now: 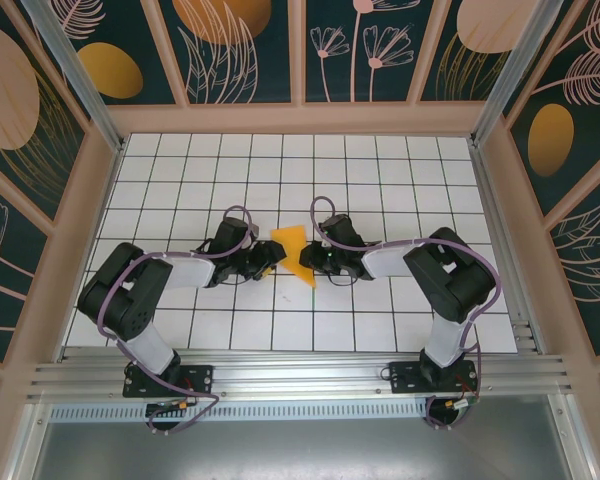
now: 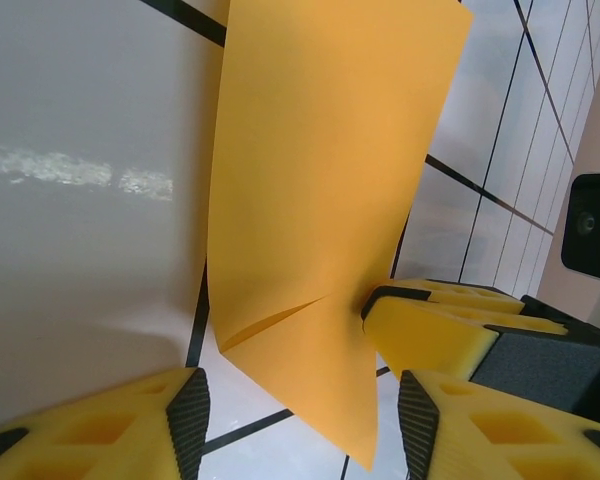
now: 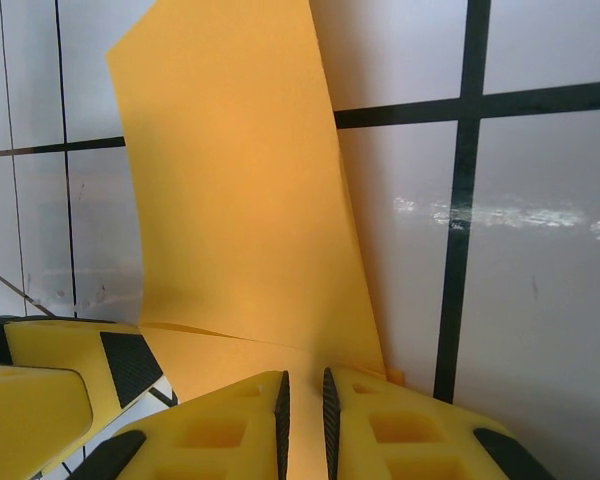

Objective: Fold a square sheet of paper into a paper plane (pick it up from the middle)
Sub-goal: Fold the wing for the fifth time at the center of the table.

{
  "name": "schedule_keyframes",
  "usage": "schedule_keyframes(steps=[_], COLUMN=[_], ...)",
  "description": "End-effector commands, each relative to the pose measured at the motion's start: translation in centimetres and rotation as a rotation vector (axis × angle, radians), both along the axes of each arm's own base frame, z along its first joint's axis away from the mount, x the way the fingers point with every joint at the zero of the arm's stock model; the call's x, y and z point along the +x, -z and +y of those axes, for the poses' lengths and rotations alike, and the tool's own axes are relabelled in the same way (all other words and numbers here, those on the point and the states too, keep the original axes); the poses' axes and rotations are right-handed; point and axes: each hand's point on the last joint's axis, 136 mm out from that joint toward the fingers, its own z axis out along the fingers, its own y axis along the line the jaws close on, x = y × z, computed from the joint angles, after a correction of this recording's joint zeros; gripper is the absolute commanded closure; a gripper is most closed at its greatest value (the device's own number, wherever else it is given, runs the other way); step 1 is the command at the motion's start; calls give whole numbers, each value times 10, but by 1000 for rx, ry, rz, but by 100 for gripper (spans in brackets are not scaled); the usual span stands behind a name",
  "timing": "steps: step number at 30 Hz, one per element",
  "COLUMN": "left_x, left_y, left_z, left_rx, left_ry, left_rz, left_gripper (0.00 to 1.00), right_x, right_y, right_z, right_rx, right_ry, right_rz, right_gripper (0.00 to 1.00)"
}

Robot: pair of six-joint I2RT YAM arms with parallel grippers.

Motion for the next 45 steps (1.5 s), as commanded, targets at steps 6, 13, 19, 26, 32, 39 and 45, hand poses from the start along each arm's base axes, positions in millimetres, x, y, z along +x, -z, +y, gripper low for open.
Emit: schedule_keyframes(steps=[6, 13, 19, 26, 32, 39, 45], left_x=[11, 15, 18, 22, 26, 30, 33], left_y=[0, 1, 2, 0, -7, -12, -21], left_z=[-16, -15, -12, -9, -12, -15, -17], left_rx=[-20, -7, 15, 43, 51, 50, 44], left_ry=[15, 7, -14, -38, -45, -47, -51], left_rz=[7, -2, -6, 4, 12, 24, 18], left_gripper=[57, 77, 97, 100, 100, 99, 99], right_x=[-12, -10, 6, 15, -4, -20, -22], right_y=[11, 7, -23, -60, -72, -58, -42], right_z=[-10, -10, -10, -17, -10, 8, 15], right_rx=[-19, -24, -40, -136, -290, -389, -457], right_ry=[-3, -37, -95, -148, -206, -284, -319], right_rz=[38, -12, -191, -486, -690, -800, -849], right_gripper=[80, 78, 68, 59, 58, 61, 63])
